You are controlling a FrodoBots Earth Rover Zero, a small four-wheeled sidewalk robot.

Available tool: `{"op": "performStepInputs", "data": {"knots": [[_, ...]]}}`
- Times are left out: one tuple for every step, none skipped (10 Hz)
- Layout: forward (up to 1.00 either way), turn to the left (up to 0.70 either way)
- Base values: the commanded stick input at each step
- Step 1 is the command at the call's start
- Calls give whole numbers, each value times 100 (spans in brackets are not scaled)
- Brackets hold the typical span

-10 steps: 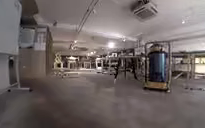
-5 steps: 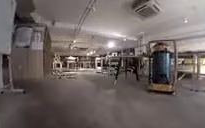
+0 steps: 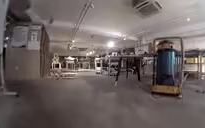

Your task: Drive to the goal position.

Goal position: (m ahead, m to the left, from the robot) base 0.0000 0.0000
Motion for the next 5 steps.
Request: {"op": "performStepInputs", "data": {"knots": [[45,27],[45,27],[45,27],[45,27],[45,27]]}}
